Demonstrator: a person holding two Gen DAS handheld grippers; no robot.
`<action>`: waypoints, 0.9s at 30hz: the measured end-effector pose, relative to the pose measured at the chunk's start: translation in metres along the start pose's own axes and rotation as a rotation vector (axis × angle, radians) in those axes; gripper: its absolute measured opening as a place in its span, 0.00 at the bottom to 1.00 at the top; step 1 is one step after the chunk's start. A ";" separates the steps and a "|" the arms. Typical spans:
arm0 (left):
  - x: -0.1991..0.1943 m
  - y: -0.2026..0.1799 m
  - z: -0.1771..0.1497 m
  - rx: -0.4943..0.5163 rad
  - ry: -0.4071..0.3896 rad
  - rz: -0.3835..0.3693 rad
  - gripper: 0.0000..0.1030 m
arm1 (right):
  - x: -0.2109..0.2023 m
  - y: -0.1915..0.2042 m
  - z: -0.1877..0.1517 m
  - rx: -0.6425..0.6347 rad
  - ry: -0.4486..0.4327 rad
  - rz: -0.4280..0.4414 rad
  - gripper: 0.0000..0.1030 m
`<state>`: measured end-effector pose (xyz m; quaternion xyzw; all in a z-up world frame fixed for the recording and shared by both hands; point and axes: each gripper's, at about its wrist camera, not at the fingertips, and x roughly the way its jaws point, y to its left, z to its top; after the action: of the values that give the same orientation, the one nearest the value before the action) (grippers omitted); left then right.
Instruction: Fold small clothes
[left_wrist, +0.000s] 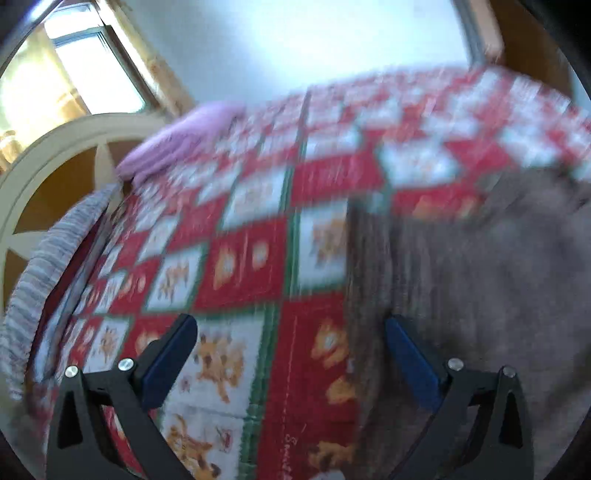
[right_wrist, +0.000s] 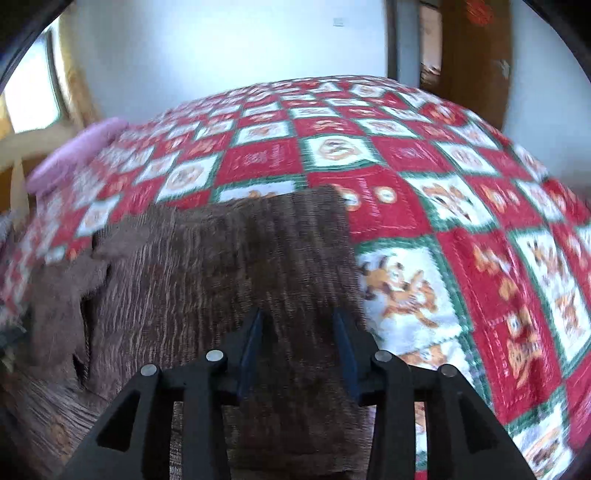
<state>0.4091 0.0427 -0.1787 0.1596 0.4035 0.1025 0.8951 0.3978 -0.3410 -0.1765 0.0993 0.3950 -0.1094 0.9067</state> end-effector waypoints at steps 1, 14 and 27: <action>-0.001 0.007 -0.003 -0.037 -0.014 -0.017 1.00 | 0.000 -0.005 0.000 0.012 -0.002 -0.022 0.39; -0.022 0.032 -0.026 -0.175 0.020 -0.110 1.00 | -0.021 -0.015 -0.033 -0.043 0.018 0.020 0.45; -0.079 0.010 -0.053 -0.046 -0.049 -0.166 1.00 | -0.060 -0.036 -0.055 0.037 -0.009 0.069 0.47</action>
<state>0.3175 0.0384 -0.1533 0.1077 0.3909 0.0334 0.9135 0.3096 -0.3539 -0.1725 0.1291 0.3854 -0.0858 0.9096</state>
